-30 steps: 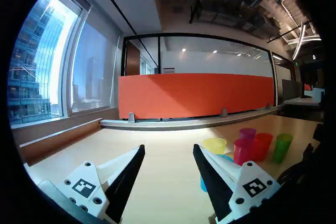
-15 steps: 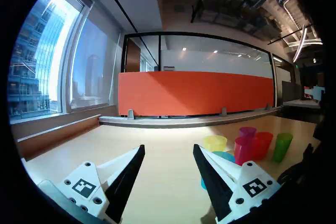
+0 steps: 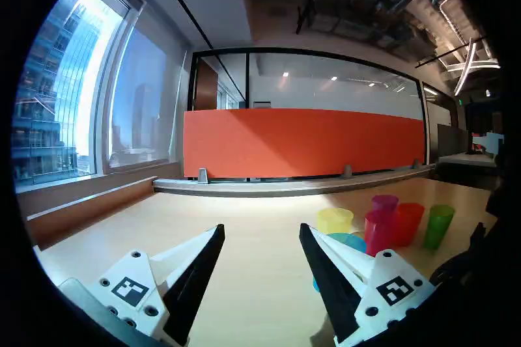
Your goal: Pour water
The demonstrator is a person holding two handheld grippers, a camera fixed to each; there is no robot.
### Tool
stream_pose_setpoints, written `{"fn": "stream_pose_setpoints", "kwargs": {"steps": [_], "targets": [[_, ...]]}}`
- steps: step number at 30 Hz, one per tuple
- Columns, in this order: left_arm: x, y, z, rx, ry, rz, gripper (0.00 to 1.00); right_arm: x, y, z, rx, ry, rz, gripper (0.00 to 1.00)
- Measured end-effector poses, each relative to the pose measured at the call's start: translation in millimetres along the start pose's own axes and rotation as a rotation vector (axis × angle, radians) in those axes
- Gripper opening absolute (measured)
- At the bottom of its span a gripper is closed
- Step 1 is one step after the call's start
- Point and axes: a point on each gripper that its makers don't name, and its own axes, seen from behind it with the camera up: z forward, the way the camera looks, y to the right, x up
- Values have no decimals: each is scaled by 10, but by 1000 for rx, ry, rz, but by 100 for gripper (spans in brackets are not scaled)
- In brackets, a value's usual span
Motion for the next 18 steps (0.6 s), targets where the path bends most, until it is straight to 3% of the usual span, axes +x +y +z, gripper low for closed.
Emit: {"fn": "stream_pose_setpoints", "kwargs": {"steps": [18], "targets": [[-8, -3, -1, 0, -1, 1, 85, -61, 53, -28, 7, 32, -16, 100]]}}
